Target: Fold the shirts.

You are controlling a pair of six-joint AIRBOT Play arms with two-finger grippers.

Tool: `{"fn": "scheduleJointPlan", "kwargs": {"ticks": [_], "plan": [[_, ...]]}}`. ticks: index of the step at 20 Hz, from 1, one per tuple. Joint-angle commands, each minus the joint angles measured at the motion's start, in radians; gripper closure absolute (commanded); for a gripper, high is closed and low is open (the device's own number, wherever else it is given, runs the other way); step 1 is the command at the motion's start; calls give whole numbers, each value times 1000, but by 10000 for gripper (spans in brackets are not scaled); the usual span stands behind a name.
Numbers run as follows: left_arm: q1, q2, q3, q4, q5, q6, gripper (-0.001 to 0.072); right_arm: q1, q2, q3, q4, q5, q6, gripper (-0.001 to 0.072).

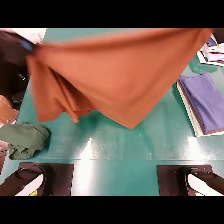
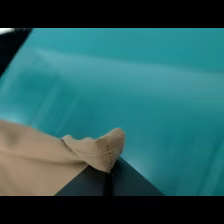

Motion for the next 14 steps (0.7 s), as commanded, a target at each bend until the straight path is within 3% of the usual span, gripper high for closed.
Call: {"fn": "scheduleJointPlan", "kwargs": {"ticks": [1,5,8,10,11,14], "plan": [[-127,-39,-290,-8,-14,4,685,52,-82,-140,-25,60,16,698],[-290,-46,-628,-16,70,4,683,61,-89,-276,-51,33,25,698],[-329,-46,-706,-23,128,3,678,61,-89,-310,-49,30,25,698],[-329,-46,-679,-18,160,4,207,61,-89,-311,-45,28,25,698],[-323,-46,-647,-7,165,4,176,61,-89,-311,-45,24,25,697],[-228,-46,-503,69,161,2,176,61,-89,-311,-45,23,25,698]]}}
